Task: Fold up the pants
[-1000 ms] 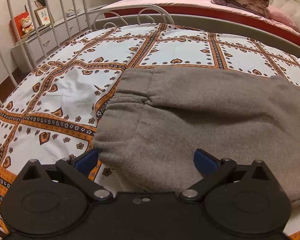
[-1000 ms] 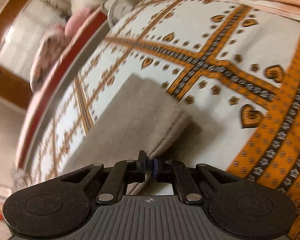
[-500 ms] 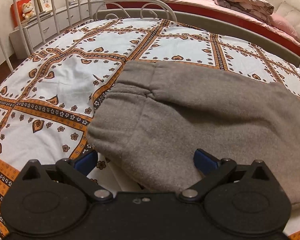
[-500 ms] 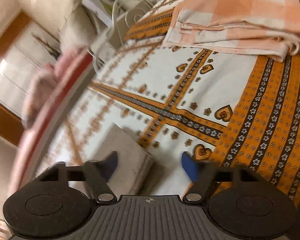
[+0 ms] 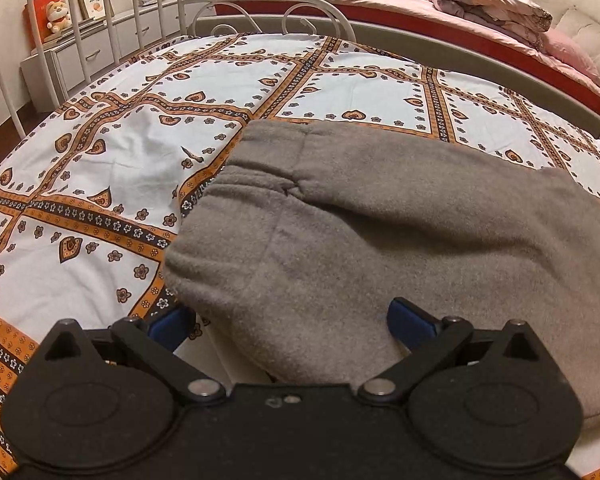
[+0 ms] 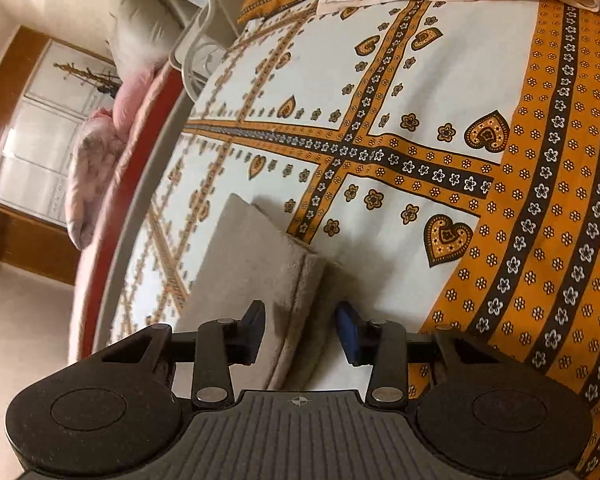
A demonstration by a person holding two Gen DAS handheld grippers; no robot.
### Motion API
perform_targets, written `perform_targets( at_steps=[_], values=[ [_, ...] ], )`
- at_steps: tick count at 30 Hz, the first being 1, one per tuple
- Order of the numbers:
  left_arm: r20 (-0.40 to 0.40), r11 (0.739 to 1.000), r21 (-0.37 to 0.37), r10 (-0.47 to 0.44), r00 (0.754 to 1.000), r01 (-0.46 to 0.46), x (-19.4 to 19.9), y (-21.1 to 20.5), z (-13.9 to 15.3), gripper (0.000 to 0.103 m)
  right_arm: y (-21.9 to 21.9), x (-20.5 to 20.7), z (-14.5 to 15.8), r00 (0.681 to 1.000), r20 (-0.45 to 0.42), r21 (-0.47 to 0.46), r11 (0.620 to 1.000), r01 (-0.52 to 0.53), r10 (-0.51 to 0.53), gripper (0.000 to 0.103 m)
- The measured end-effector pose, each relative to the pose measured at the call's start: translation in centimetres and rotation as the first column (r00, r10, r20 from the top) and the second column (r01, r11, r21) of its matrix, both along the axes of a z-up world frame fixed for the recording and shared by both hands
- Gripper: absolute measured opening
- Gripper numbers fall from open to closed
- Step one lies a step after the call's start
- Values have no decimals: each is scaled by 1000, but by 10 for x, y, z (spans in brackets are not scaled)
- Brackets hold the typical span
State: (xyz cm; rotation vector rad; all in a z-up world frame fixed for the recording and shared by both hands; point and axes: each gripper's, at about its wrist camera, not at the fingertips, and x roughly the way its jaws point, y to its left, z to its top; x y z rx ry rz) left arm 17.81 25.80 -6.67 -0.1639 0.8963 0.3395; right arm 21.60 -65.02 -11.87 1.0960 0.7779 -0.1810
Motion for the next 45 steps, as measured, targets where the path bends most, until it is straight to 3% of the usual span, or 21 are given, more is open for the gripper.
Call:
perform_targets(
  at_steps=[5, 6, 8, 10, 11, 13, 14, 15, 16, 18, 21, 23, 25, 27, 30, 34, 37, 39, 41, 43, 45],
  values=[
    [-2, 1000, 0, 4, 1000, -4, 0, -1, 0, 97, 0, 2, -2, 1000, -13, -21, 999, -26, 26, 38],
    [-1, 1000, 0, 4, 1000, -4, 0, -1, 0, 97, 1, 3, 0, 999, -15, -45, 998, -37, 37, 16],
    [0, 1000, -3, 4, 1000, -4, 0, -1, 1, 97, 7, 7, 12, 997, 20, -145, 987, -74, 78, 15],
    [0, 1000, -5, 4, 1000, -4, -1, -2, 1, 97, 22, 1, 44, 975, 161, -307, 947, -100, 155, 14],
    [0, 1000, -5, 1, 1000, -1, -1, -2, 1, 97, 33, -3, 58, 960, 195, -409, 906, -108, 202, 14],
    [2, 1000, -8, -5, 1000, 5, -2, -1, 0, 97, 50, -9, 68, 948, 184, -555, 823, -119, 261, 14],
    [3, 1000, -14, -6, 1000, 6, -2, 0, 0, 97, 51, -4, 60, 956, 126, -571, 808, -147, 263, 15],
    [4, 1000, -19, -6, 1000, 6, -3, 1, 0, 97, 46, 6, 43, 969, 31, -534, 823, -193, 247, 16],
    [5, 1000, -23, -6, 1000, 6, -3, 1, 0, 97, 34, 16, 19, 971, -77, -438, 867, -237, 226, 19],
    [5, 1000, -22, -5, 1000, 5, -3, 1, 0, 97, 5, 5, 6, 995, 10, -232, 968, -99, 104, 27],
    [5, 1000, -5, -18, 1000, 18, -3, 0, 1, 97, -1, -13, 27, 998, 62, -300, 953, 28, -9, 30],
    [4, 1000, -6, -18, 1000, 18, -3, 0, 2, 97, -8, -21, 29, 991, 129, -205, 977, 62, -35, 30],
    [4, 1000, 8, -19, 1000, 19, -2, -1, 4, 97, -5, -21, 24, 990, 141, -114, 993, 24, -7, 30],
    [2, 1000, 24, -20, 1000, 20, -1, -4, 6, 97, 2, -15, 18, 993, 114, -80, 997, -21, 30, 30],
    [3, 999, 29, -20, 1000, 20, -1, -6, 8, 95, 6, -5, 14, 996, 67, -82, 995, -54, 60, 30],
    [17, 1000, 21, -11, 1000, 10, -2, -4, 13, 95, 15, -4, 21, 992, 91, -117, 990, -81, 92, 30],
    [101, 995, -95, 53, 993, -44, -12, 9, 24, 95, 20, -8, 28, 986, 137, -136, 988, -77, 95, 31],
    [145, 975, -210, 106, 984, -74, -20, 21, 28, 95, 23, -7, 28, 987, 126, -139, 987, -78, 95, 31],
    [150, 958, -272, 133, 980, -88, -24, 27, 28, 94, 26, -4, 29, 988, 120, -125, 989, -83, 98, 33],
    [150, 942, -321, 155, 976, -100, -28, 32, 27, 93, 29, -2, 28, 989, 115, -124, 989, -81, 96, 44],
    [167, 908, -402, 202, 965, -120, -35, 41, 26, 93, 31, -2, 30, 988, 121, -118, 990, -79, 94, 50]
  ],
)
